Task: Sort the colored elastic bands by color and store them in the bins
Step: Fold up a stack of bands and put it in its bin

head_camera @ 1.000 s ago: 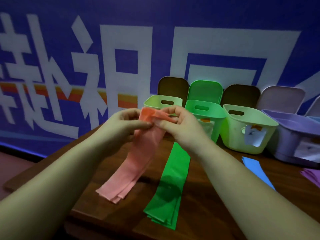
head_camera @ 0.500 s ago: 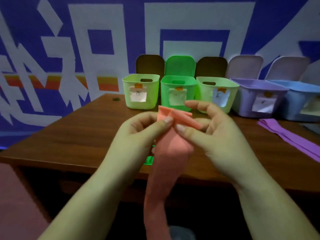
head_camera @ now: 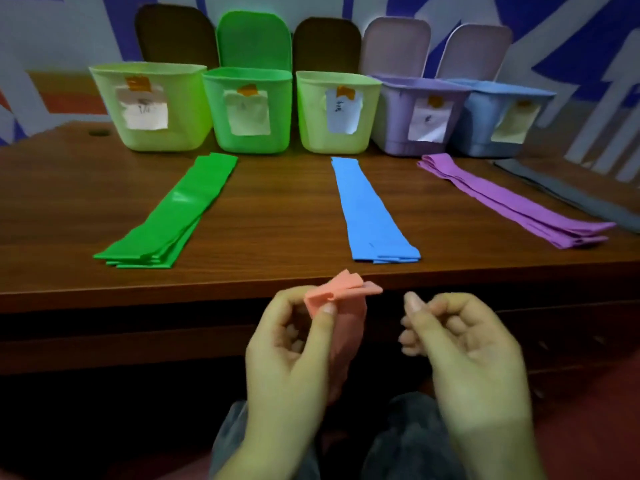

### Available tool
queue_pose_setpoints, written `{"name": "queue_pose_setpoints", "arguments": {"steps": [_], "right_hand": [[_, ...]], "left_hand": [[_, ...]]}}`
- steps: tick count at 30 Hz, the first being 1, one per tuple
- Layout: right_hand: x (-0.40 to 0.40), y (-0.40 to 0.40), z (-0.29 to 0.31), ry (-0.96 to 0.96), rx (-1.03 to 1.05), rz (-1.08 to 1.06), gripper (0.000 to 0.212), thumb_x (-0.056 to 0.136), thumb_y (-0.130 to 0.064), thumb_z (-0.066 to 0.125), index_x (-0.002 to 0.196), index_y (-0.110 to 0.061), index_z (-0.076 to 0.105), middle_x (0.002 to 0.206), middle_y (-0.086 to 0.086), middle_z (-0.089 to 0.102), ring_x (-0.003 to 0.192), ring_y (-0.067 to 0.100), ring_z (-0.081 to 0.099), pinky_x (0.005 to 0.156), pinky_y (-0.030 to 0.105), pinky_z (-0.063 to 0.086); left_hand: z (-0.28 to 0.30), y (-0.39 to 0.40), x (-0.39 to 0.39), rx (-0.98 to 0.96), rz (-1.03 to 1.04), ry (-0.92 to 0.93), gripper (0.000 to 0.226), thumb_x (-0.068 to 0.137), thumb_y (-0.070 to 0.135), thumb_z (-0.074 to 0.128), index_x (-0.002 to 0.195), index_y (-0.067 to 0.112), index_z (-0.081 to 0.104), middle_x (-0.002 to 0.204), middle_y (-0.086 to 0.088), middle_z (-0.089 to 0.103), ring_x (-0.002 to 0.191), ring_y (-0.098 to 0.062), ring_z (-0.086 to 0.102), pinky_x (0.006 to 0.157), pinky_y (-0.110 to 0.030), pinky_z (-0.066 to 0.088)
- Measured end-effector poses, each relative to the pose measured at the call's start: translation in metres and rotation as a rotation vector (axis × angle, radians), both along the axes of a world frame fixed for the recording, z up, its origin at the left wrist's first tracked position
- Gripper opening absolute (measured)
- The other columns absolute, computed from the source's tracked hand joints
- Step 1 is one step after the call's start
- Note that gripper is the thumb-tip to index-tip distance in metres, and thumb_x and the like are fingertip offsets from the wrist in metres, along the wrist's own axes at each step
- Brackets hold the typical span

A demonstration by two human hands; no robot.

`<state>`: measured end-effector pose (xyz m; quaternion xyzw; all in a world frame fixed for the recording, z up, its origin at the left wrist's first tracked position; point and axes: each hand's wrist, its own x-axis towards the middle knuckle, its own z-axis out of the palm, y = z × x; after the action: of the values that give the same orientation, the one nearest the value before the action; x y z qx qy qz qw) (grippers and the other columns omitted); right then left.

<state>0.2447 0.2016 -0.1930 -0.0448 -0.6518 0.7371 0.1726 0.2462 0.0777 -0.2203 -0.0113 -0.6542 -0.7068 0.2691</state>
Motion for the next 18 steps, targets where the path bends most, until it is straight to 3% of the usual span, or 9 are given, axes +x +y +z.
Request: {"name": "queue_pose_setpoints", "arguments": {"steps": [4,7,11,14,18], "right_hand": [[-0.001,0.001,-0.010,-0.115,0.007,0.163,0.009,0.075,-0.016,0.066,0.068,-0.014,0.071,0.068,0.004,0.071,0.061,0.010,0.067,0.054,0.019,0.054],[-0.003,-0.006,-0.021,-0.193,-0.063,0.222,0.013,0.061,-0.029,0.067,0.066,-0.021,0.076,0.070,0.004,0.072,0.067,0.012,0.069,0.059,0.024,0.057],[-0.006,-0.012,-0.026,-0.270,-0.249,0.294,0.033,0.052,-0.028,0.067,0.082,-0.013,0.073,0.079,0.003,0.075,0.074,0.011,0.071,0.069,0.028,0.056],[-0.008,-0.019,-0.023,-0.276,-0.447,0.339,0.060,0.039,-0.033,0.086,0.090,-0.005,0.073,0.084,0.010,0.075,0.075,0.016,0.072,0.060,0.023,0.058],[-0.012,-0.020,-0.028,-0.282,-0.453,0.290,0.078,0.034,-0.029,0.094,0.103,-0.011,0.064,0.089,0.008,0.075,0.073,0.014,0.071,0.056,0.019,0.055]], "left_hand": [[-0.014,0.005,0.000,-0.058,0.011,-0.030,0.021,0.071,0.046,0.057,0.087,0.035,0.066,0.081,0.010,0.070,0.072,-0.002,0.064,0.066,-0.016,0.049],[-0.022,0.004,0.000,-0.082,0.016,-0.033,0.017,0.070,0.045,0.056,0.084,0.041,0.065,0.085,0.013,0.070,0.076,-0.002,0.065,0.067,-0.015,0.049],[-0.032,0.000,0.003,-0.138,-0.033,-0.003,0.018,0.073,0.040,0.059,0.091,0.039,0.065,0.091,0.008,0.070,0.079,-0.008,0.068,0.067,-0.019,0.052],[-0.037,0.001,0.005,-0.213,-0.044,-0.034,0.021,0.073,0.040,0.063,0.094,0.041,0.065,0.089,0.001,0.069,0.075,-0.014,0.067,0.066,-0.029,0.053],[-0.034,0.000,0.003,-0.316,-0.138,0.030,0.030,0.072,0.032,0.065,0.101,0.037,0.062,0.098,0.005,0.065,0.089,-0.014,0.066,0.075,-0.023,0.053]]}}
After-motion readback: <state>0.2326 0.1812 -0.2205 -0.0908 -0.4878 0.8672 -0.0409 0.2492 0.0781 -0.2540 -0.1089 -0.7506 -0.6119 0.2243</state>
